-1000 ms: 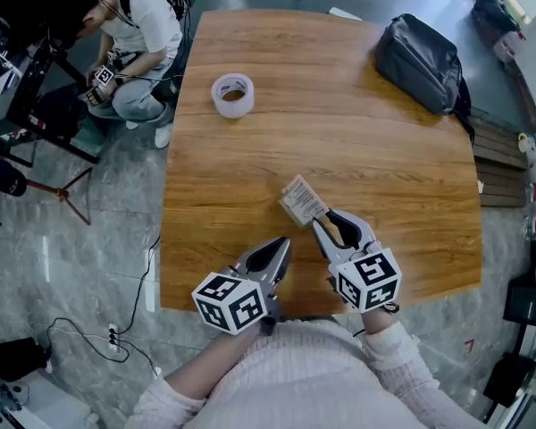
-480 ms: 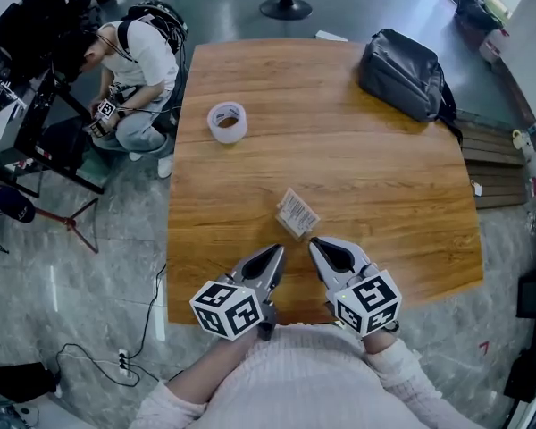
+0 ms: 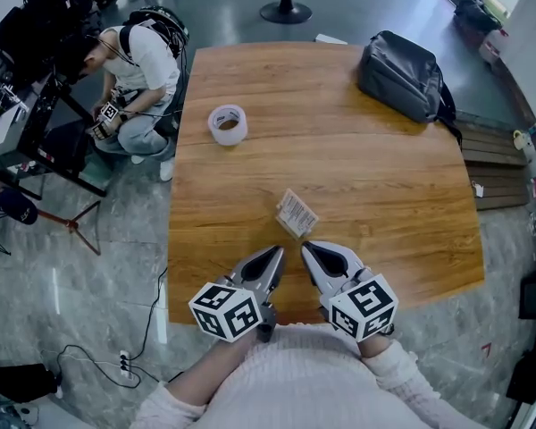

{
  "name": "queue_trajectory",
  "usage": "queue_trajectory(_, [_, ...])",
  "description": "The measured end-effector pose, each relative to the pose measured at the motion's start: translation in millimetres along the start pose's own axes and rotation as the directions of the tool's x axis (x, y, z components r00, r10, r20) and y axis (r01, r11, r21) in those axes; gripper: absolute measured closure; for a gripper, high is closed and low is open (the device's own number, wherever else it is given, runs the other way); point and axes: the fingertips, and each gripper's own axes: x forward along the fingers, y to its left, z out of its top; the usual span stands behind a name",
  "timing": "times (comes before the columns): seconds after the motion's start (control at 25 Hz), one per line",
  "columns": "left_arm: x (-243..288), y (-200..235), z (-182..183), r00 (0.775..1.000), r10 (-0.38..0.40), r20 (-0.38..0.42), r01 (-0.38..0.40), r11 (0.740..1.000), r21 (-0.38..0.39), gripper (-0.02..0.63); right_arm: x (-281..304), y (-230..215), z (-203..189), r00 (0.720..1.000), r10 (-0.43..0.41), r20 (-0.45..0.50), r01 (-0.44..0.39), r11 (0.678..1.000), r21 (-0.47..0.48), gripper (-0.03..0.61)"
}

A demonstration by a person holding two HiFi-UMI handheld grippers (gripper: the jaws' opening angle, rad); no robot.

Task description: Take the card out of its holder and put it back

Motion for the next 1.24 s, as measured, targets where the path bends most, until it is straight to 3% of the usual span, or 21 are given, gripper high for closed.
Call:
queue_trajectory(0.36, [-4.1,-1.4,0.9,1.000,0.014,0.007,-0.014,1.000,0.024,0.606,3.9,7.1,-13.0,0.999,0.017,-0.046,-0.019,1.000,-0.023,0.580])
queue_trajectory(0.68, [-3.9,-8.2,-0.4,1.000,0.001,-0.015,0.001,0.994,0.113,0.606,7.8,7.9,-15.6,0.998,0.021,-0.057,-0.022,1.000,-0.015,0.580])
queue_trajectory(1.24, [2.0,2.9,1.7,0.999,-0.001,-0.032,0.003,0.998,0.069,0.606,14.7,-0.2,-20.9,0.997,-0.003,-0.077,0.004,1.000,0.010,0.580])
